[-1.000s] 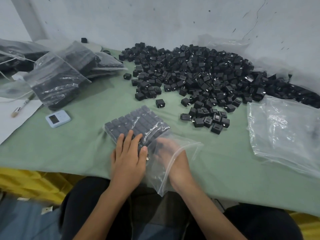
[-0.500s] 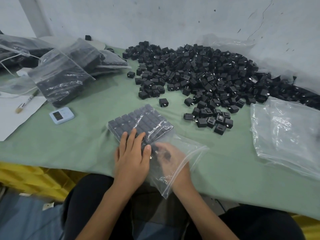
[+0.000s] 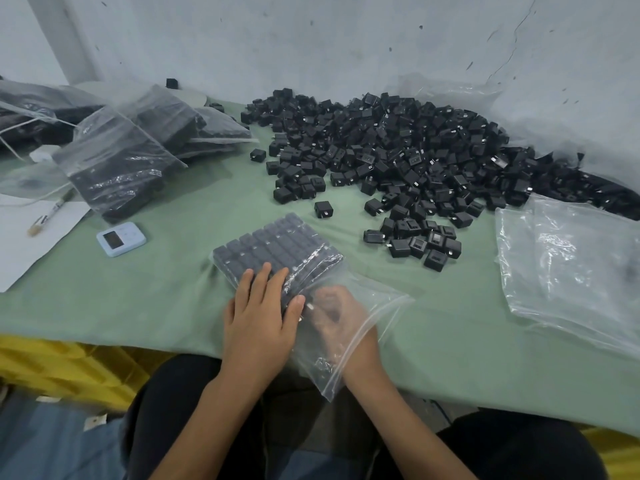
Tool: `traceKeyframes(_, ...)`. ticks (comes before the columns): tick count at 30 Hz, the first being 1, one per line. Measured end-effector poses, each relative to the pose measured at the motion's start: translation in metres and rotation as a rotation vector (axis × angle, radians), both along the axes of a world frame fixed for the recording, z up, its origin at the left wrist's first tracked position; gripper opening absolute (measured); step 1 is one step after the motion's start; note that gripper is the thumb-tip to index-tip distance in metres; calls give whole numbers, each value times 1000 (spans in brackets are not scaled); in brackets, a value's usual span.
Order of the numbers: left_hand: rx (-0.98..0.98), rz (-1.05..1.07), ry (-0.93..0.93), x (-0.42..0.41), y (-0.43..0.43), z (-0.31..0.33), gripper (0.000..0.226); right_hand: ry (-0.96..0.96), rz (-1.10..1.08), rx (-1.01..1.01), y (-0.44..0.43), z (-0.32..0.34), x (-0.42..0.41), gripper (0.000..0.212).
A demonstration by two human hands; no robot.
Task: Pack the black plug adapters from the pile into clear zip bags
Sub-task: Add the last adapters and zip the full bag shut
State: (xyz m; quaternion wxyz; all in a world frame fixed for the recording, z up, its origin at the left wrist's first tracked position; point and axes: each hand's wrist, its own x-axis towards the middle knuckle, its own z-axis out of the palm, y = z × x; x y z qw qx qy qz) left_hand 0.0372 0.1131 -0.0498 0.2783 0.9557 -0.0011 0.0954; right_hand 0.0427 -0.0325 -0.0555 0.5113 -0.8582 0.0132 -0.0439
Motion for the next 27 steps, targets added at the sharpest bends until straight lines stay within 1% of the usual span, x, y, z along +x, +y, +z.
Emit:
traceKeyframes(2, -16, 21, 19, 5, 1, 3, 54, 7, 12, -20, 0, 5, -3, 8)
traceKeyframes(4, -50, 62, 32, 13, -1, 9, 49, 27, 22, 38, 2, 12, -5, 10)
traceKeyframes(5, -52, 79, 20, 15, -3, 10, 47, 47, 11, 33, 2, 15, -5, 12)
traceKeyframes(7, -57, 93, -12, 14, -9, 11, 45, 71, -6, -134, 3, 25, -5, 18)
traceKeyframes(8, -63, 90, -20, 13, -10, 9, 44, 77, 30, -175, 2, 31, -8, 19)
traceKeyframes(9, -68, 86, -22, 11, -10, 7, 43, 78, 124, -125, -1, 38, -13, 20)
traceKeyframes(11, -65, 77, -20, 11, -7, 3, 44, 130, 389, 93, -24, 47, -28, 28)
traceKeyframes(12, -69, 78, -25, 11, -6, 2, 44, 193, 521, 120, -44, 51, -36, 32)
traceKeyframes(13, -79, 81, -35, 11, -5, 1, 44, 259, 621, 79, -67, 57, -41, 33)
traceKeyframes(14, -89, 83, -44, 12, -6, 1, 44, 313, 669, 49, -91, 64, -42, 30)
traceKeyframes(15, -96, 83, -51, 11, -7, 0, 44, 330, 641, 44, -115, 71, -39, 24)
traceKeyframes(16, -101, 82, -54, 12, -7, 0, 44, 291, 546, 69, -136, 77, -28, 20)
traceKeyframes(17, -106, 84, -55, 12, -8, -1, 44, 210, 387, 50, -153, 80, -13, 19)
traceKeyframes(18, -111, 90, -58, 12, -8, -2, 44, 121, 189, -52, -166, 80, 8, 20)
traceKeyframes(19, -115, 94, -64, 12, -8, -2, 44, 46, 11, -225, -175, 78, 29, 21)
traceKeyframes(20, -118, 95, -71, 12, -8, -3, 44, 17, -106, -412, -180, 75, 49, 23)
traceKeyframes(21, -119, 94, -77, 12, -7, -3, 43, 32, -145, -566, -184, 68, 66, 28)
traceKeyframes(22, -118, 94, -80, 11, -7, -4, 43, 72, -134, -664, -186, 60, 80, 32)
traceKeyframes(23, -116, 94, -81, 11, -7, -5, 44, 105, -108, -716, -189, 53, 89, 35)
traceKeyframes(25, -115, 96, -81, 11, -7, -5, 47, 144, -87, -725, -194, 45, 98, 38)
traceKeyframes(27, -118, 99, -85, 12, -7, -5, 43, 182, -68, -710, -199, 50, 96, 37)
